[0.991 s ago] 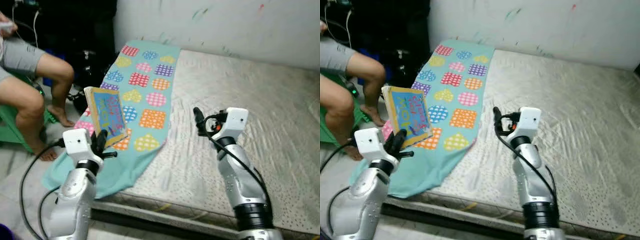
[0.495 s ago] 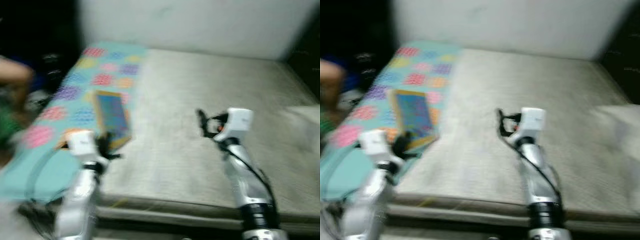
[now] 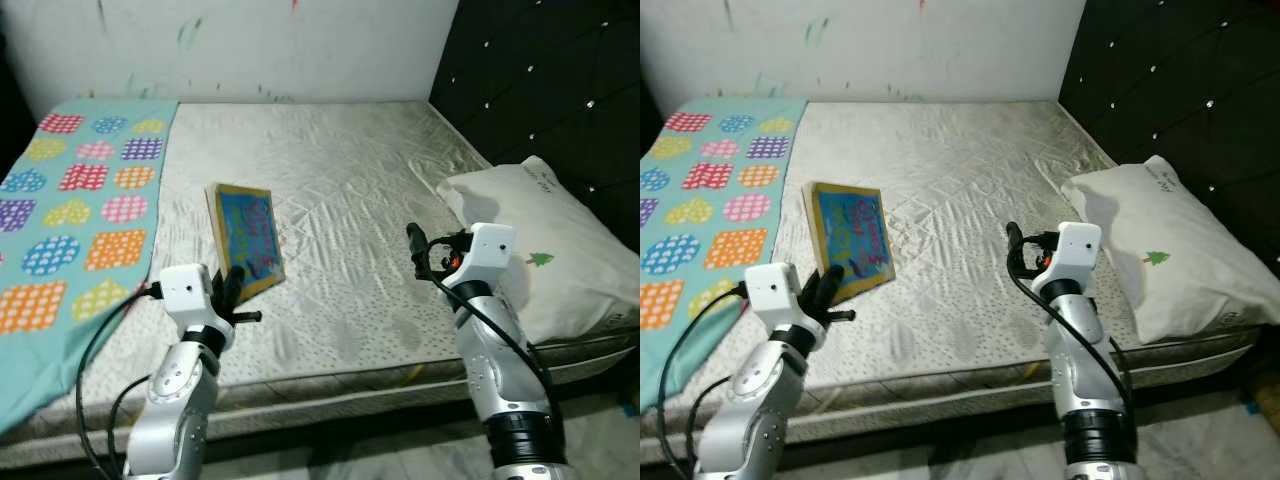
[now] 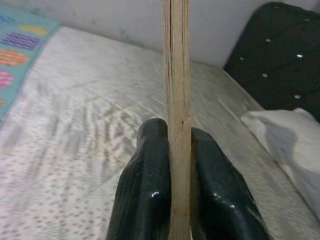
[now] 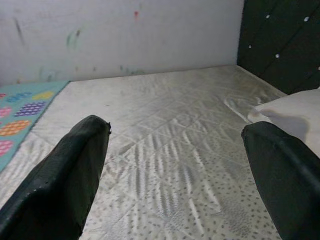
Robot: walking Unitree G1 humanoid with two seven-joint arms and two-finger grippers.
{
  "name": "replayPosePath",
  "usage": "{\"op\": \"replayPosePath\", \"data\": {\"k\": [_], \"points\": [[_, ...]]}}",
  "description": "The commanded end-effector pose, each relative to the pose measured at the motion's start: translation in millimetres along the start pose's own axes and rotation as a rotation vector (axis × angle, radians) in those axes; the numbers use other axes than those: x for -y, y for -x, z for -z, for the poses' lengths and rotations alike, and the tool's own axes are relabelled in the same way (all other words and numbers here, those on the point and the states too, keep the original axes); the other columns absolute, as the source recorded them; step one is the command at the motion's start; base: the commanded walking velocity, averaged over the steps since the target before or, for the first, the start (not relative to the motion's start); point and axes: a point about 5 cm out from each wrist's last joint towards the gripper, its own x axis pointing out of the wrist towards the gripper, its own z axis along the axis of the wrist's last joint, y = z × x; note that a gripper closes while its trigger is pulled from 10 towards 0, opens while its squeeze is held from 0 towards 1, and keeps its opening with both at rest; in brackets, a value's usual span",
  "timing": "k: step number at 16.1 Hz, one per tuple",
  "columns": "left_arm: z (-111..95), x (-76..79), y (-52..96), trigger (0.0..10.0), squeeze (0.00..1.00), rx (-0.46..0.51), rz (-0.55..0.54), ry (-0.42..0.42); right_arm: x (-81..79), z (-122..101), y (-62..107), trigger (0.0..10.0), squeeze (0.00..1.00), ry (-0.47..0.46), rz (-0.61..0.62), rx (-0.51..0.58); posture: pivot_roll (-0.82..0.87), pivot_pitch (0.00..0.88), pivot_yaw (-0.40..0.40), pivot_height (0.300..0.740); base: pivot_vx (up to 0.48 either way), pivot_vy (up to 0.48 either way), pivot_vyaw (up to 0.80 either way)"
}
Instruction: Clean up the room
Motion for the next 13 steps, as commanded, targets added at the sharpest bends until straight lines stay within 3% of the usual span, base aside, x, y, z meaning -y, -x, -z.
{"op": "replayPosePath", "data": {"k": [1,5,9,13], "points": [[-14.1,-0.9,-1.8,10.0,0.0,0.075,0.01,-0.027,-3.3,-4.2,-1.8,10.0,0.0,0.004,-0.014,0.015,-0.05,0.049,-0.059,0.74,0.0,0.0,0.0],[-13.1,1.4,-0.8,10.0,0.0,0.081,0.017,-0.051,-6.1,-3.4,-1.0,10.0,0.0,0.0,-0.039,0.014,-0.05,0.049,-0.059,0.74,0.0,0.0,0.0],[-20.7,-22.0,6.7,10.0,0.0,0.115,-0.065,-0.067,-3.7,1.3,3.6,10.0,0.0,-0.004,-0.054,-0.001,-0.04,0.041,-0.06,0.74,0.0,0.0,0.0],[-20.5,-25.2,8.9,10.0,0.0,0.12,-0.075,-0.071,-6.4,4.0,3.8,10.0,0.0,-0.003,-0.071,-0.01,-0.03,0.034,-0.064,0.74,0.0,0.0,0.0]]}}
